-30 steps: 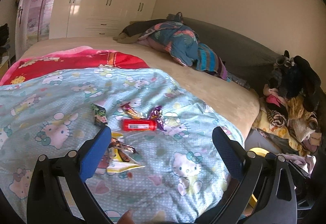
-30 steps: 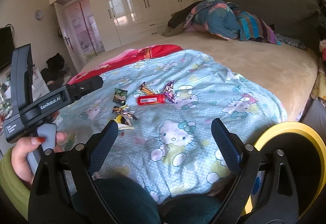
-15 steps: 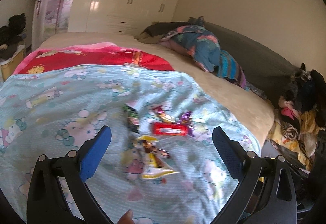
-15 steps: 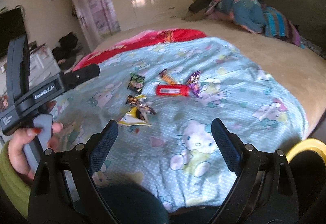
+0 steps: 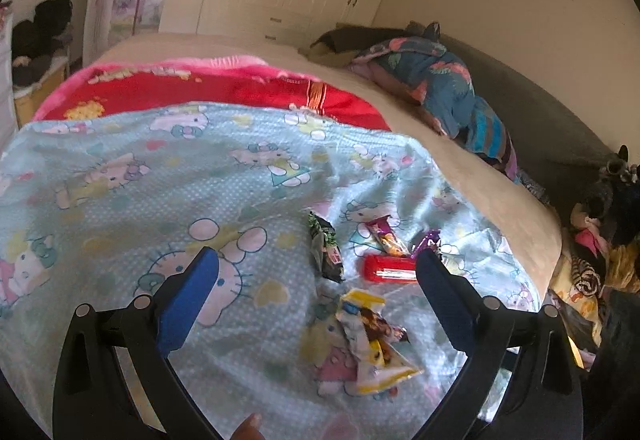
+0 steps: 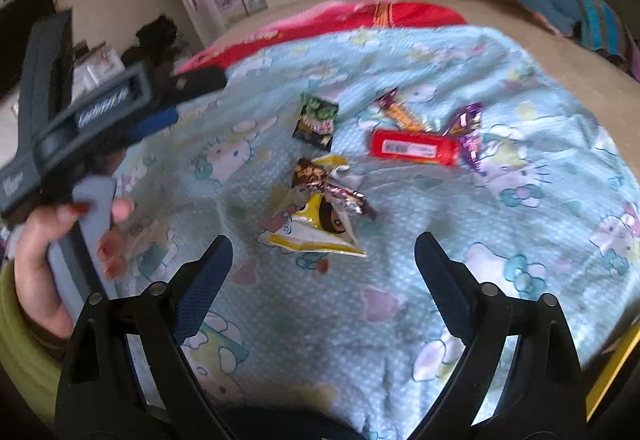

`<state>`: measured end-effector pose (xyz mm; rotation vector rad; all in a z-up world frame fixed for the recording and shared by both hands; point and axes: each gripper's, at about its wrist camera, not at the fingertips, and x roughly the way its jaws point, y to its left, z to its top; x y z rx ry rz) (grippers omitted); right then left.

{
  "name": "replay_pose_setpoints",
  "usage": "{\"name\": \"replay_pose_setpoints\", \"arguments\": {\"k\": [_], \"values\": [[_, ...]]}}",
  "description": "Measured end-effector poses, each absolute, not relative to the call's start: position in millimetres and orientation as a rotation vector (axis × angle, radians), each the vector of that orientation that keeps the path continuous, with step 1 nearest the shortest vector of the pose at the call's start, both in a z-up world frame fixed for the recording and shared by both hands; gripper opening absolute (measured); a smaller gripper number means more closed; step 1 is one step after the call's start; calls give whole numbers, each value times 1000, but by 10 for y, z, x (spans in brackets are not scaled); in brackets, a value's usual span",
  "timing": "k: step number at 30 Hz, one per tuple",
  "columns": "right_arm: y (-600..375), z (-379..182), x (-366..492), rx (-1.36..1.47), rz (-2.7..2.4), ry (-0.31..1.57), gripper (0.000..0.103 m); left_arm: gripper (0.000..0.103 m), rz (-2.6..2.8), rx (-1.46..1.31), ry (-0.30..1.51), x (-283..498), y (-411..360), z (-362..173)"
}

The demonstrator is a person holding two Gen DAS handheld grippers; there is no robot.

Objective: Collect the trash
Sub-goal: 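Grasp the yellow snack bag with the right tool while the left tool grasps a green wrapper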

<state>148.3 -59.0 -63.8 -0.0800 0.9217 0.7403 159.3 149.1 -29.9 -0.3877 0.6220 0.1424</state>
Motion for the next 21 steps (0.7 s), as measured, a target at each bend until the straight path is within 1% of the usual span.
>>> {"name": "replay_pose_setpoints", "arguments": {"k": [3,5,7,9,10,11,13,16,19,21], "values": [[-502,-683,1586,-102,739,960,85,94,127,-416,660,1774,1566,-393],[-458,-705,1644,-102,742,971,85,84,119,-433,689,1909,1595,-473],[-404,-726,1700,-107,745,982,85,83,122,-435,713,1995,1599,-540],[-332,-765,1768,-107,767,1008,85,79,117,-443,735,2092,1607,-618],[-303,-794,1807,-105,773,1021,85,74,116,-450,743,2118,1613,-643],[-268,-830,1838,-103,776,1033,85,72,115,-458,749,2146,1626,-668],[-203,-914,1888,-99,788,1068,85,71,109,-480,762,2220,1649,-723],[-130,-1040,1959,-102,788,1120,84,65,102,-489,782,2313,1656,-785],[-83,-1140,2016,-112,786,1150,80,62,89,-503,795,2408,1649,-853],[-69,-1204,2033,-114,785,1178,67,60,82,-512,807,2465,1632,-911]]}}
